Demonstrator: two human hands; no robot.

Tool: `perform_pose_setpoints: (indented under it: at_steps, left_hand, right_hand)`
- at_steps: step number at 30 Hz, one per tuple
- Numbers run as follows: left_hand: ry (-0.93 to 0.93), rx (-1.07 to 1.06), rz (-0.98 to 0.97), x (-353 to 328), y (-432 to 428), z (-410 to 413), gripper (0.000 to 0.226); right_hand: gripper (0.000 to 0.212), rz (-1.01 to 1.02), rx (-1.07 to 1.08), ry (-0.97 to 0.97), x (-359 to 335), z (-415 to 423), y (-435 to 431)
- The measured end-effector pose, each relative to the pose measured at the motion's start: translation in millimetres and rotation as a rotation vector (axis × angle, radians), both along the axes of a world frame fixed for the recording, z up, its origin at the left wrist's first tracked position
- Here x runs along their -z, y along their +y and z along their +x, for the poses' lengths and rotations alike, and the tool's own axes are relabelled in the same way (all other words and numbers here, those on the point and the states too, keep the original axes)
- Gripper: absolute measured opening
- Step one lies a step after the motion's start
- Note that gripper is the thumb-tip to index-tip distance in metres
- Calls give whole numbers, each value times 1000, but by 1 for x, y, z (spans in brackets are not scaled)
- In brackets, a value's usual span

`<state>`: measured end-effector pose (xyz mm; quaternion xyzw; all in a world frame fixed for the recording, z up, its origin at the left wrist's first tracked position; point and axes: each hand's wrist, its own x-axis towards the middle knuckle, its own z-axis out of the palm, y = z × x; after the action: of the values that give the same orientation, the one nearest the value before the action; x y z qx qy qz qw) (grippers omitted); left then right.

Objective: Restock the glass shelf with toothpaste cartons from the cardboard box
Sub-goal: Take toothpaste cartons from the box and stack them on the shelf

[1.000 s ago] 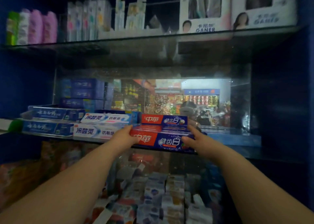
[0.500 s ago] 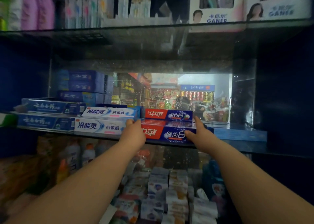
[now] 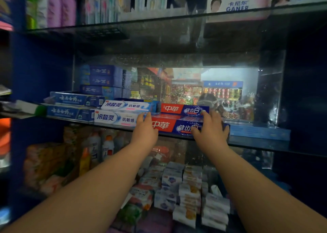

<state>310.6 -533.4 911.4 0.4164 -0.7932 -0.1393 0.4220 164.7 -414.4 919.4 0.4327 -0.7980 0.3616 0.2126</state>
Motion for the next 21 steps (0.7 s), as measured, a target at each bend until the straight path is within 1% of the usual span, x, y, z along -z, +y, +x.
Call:
perform_pose_setpoints:
  at_steps: [3, 7, 12, 16, 19, 21]
  left_hand:
    - [42, -7, -24, 12, 12, 12, 68]
    - [16, -81, -20, 50, 23, 39, 64]
    - [-82, -205, 170, 124, 22, 94, 57]
    - [-144, -292, 305, 184, 29, 140, 57]
    - [-176, -361, 415, 235, 36, 169, 63]
    - [-198, -391, 465, 270, 40, 185, 59]
  right_hand:
    - [60, -27, -89, 167, 11, 25, 0]
    - [57, -8, -328, 319, 50, 68, -9]
    - [55, 160, -569, 264, 124, 110, -34]
    - [53, 280, -679, 205, 192, 136, -52]
    - [52, 368, -756, 177, 243, 156, -57]
    - [54, 451, -798, 166, 278, 168, -60]
